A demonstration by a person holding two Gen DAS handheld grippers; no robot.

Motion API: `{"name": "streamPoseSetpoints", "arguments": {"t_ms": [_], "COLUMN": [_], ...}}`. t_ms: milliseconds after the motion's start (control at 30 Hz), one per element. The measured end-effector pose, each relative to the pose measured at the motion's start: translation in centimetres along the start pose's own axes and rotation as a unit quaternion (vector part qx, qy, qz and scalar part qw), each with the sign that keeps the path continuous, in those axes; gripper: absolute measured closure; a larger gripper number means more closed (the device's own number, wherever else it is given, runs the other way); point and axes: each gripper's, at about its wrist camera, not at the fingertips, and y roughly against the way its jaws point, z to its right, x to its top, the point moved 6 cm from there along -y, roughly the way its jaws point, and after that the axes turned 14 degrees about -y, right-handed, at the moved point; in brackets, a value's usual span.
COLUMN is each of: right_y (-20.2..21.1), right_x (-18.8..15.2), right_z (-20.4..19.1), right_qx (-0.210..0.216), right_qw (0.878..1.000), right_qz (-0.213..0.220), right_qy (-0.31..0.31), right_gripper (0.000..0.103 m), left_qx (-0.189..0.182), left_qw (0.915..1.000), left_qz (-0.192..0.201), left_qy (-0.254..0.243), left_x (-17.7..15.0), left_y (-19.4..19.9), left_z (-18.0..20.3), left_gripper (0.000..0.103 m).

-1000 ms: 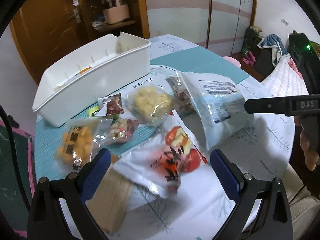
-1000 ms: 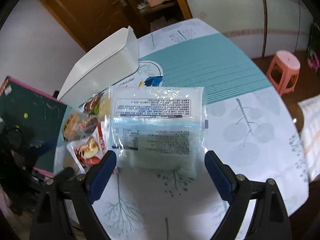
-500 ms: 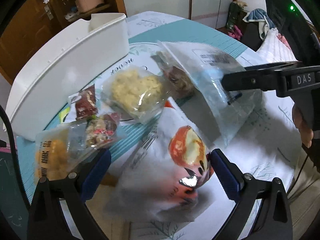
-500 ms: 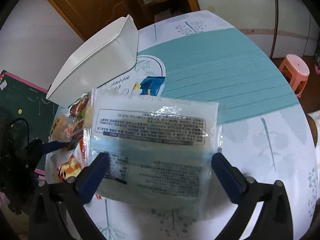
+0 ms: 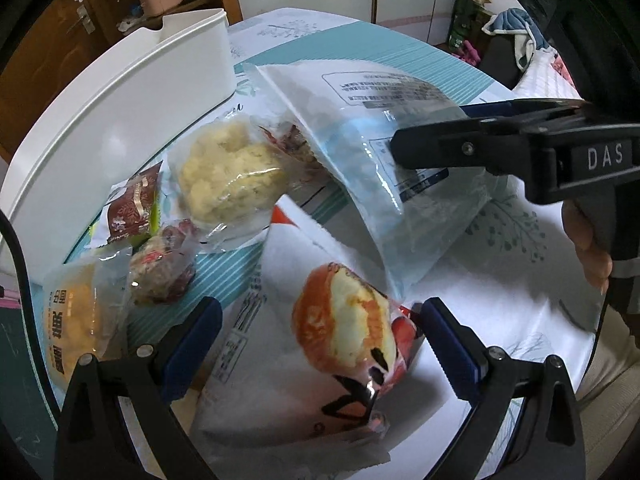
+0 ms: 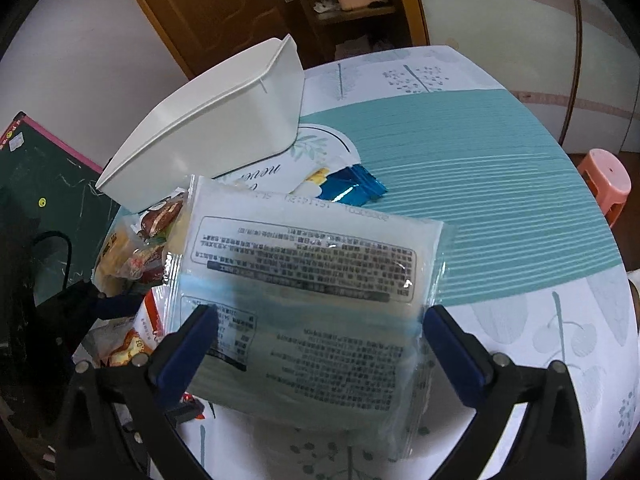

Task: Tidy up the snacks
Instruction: 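Grasp the clear printed bag with right gripper while left gripper grasps red-and-white bag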

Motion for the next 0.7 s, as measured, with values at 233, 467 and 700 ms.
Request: {"name": "streamPoseSetpoints", "arguments": {"t_ms": [233,467,700], "right_y": [-0.1,0.9,2.7], "right_x": [0.2,-0.1,-1.1], "right_z": [-0.4,-0.2,-1.5], "right_qx": [0.002,0.049,0.063], "right_qw": [1.000,0.999,0.998], "right_qz": [-0.006,-0.010,-0.002], "right_qy": [0.008,-0.009,-0.011], "right_gripper": [0.002,0.071,0.091], "left_qx": [-0.005,-0.006,0.018], "left_qw": [0.9991,0.9946,0.9918], "left_qz": [0.008,0.017,0.038], "left_qy": [0.042,0.102,0.120], "left_x": [0.2,-0.6,-1.4], "left_y": [-0.4,0.7,3.9], "left_z": [-0.8,-2.3,-1.8], "left_gripper": [0.032,0.062,0.064]}}
